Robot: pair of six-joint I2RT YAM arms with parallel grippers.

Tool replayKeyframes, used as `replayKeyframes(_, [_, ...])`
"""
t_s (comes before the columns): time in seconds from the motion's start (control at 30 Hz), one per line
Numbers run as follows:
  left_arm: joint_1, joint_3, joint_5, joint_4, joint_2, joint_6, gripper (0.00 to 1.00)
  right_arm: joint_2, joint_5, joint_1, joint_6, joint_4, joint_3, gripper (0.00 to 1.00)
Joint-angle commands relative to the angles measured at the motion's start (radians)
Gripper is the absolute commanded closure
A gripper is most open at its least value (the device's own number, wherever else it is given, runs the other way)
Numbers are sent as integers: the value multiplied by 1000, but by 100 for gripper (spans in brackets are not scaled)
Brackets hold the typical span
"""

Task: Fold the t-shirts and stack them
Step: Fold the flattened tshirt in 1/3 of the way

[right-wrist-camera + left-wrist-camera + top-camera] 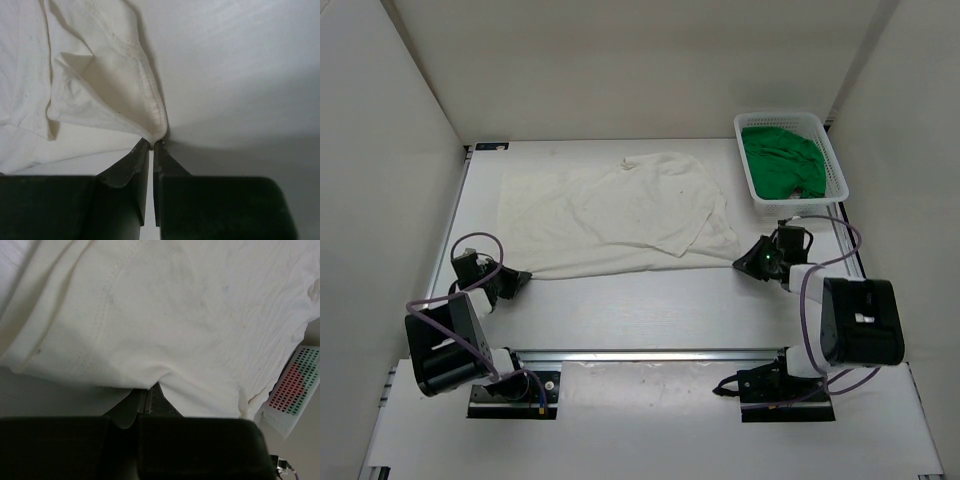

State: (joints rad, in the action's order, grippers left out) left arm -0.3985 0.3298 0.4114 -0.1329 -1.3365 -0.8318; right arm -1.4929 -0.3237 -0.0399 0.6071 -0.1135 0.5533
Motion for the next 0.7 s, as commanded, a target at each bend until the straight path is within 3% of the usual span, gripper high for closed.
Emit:
replayKeyframes(0.0, [-2,14,-45,73,28,37,100,126,38,-24,22,-5,-113,100])
replayKeyframes(0.17, [3,-4,-33,160,127,82,100,341,18,-61,19,67,-280,100])
replayKeyframes(0.3, [27,-61,-68,249,269,123,100,537,87,-25,14,204,-312,100])
replayKeyframes(0.33, [35,-81,-94,268,325,123,98,584,118,-12,23,239,-317,100])
replayKeyframes(0.37, [35,-95,-98,271,379,122,89,608,147,-8,34,256,-320,99])
replayKeyframes(0.4, [44,-107,-109,273,420,120,78,641,153,0,30,265,-314,87])
replayKeyframes(0.5, [69,-69,-123,315,465,135,66,651,127,-17,8,290,-265,66])
replayKeyframes(0.6, [96,0,-115,335,490,152,60,689,161,33,5,310,-207,66])
replayKeyframes(0.67, [163,41,-147,322,505,148,55,703,192,156,26,307,-184,66])
